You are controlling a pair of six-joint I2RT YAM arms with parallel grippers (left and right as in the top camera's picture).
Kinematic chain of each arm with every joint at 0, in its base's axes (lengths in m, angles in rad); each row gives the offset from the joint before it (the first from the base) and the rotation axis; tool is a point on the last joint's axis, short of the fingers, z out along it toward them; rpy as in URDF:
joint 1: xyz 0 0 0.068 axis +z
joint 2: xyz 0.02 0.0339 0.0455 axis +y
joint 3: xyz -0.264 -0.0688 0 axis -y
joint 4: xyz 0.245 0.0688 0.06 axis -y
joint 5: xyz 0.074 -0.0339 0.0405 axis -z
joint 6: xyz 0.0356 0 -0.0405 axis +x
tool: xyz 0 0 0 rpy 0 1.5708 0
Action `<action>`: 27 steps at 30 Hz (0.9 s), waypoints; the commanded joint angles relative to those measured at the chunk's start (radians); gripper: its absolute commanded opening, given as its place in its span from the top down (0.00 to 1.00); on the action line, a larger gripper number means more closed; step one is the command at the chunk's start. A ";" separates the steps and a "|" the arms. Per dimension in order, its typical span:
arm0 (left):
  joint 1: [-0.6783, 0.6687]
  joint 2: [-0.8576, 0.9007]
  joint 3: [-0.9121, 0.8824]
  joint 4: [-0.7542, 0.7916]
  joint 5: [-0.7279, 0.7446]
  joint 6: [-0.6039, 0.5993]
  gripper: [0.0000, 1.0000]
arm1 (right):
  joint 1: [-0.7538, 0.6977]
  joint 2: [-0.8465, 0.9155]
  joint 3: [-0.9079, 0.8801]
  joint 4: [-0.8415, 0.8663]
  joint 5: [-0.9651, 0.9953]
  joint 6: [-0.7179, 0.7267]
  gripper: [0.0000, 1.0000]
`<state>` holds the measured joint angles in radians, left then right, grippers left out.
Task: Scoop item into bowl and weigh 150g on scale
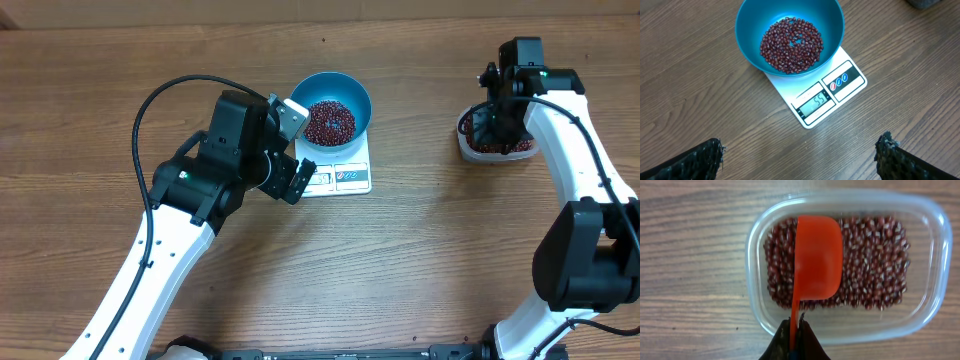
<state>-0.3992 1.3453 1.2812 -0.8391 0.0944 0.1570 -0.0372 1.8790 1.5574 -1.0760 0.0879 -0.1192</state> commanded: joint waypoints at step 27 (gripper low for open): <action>0.000 0.010 -0.005 0.002 0.010 -0.011 0.00 | -0.072 -0.003 -0.082 0.056 0.077 -0.096 0.96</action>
<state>-0.3992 1.3453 1.2812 -0.8391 0.0944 0.1566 -0.1066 1.8786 1.4975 -1.0317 0.2245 -0.2001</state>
